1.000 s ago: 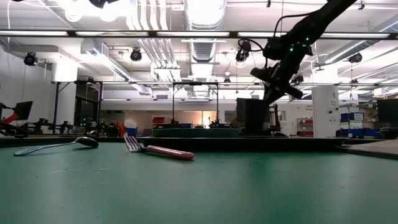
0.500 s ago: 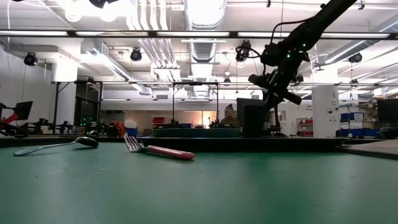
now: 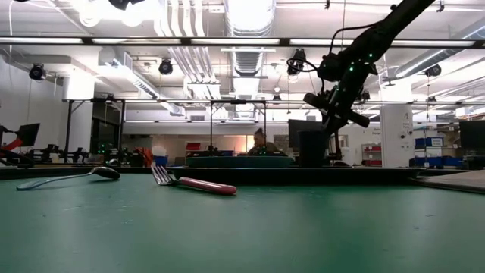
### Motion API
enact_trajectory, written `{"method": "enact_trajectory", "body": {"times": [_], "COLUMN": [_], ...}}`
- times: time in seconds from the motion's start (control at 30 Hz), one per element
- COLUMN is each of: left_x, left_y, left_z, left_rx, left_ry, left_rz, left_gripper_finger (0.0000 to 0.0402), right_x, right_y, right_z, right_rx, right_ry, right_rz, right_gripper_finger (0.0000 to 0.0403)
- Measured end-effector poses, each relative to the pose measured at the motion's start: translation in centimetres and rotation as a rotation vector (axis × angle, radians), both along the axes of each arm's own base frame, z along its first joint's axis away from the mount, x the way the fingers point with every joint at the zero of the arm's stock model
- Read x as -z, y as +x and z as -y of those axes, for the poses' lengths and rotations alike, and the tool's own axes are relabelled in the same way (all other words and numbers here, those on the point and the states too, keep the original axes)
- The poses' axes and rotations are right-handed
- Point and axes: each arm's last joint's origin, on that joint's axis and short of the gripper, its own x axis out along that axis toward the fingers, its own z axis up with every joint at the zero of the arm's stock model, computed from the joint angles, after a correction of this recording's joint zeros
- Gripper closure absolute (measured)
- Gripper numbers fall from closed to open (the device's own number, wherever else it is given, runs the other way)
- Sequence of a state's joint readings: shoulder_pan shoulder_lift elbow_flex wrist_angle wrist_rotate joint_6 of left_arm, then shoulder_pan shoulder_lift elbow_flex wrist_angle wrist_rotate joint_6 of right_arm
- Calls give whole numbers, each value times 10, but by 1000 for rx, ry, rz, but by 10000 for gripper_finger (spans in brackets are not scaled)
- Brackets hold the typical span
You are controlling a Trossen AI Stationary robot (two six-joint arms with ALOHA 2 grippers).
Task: Pick and place plate/cup/fork/spoon on tray
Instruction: Put the black cup on the black serving tray to the right of the green plate, then put the pink fork on the black serving tray to the right of the green plate
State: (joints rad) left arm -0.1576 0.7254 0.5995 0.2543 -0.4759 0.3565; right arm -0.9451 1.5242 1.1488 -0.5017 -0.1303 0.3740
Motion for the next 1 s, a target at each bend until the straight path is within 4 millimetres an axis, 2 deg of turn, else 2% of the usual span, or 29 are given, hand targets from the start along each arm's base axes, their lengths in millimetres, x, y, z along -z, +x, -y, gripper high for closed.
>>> {"method": "enact_trajectory", "body": {"times": [0.33,0.6,0.8,1.0], "left_x": [0,0,0,1], "left_y": [0,0,0,1], "left_z": [0,0,0,0], "left_rx": [0,0,0,0], "left_ry": [0,0,0,0], "left_rz": [0,0,-2,-7], "left_gripper_finger": [311,311,311,311], "right_x": [-1,-31,-62,-93], "right_y": [-1,-2,5,14], "right_z": [-1,-4,-26,-66], "right_rx": [-5,-18,-78,-148], "right_ry": [8,5,-3,-59], "right_rz": [-11,-18,-11,71], "right_gripper_finger": [318,284,277,283]}}
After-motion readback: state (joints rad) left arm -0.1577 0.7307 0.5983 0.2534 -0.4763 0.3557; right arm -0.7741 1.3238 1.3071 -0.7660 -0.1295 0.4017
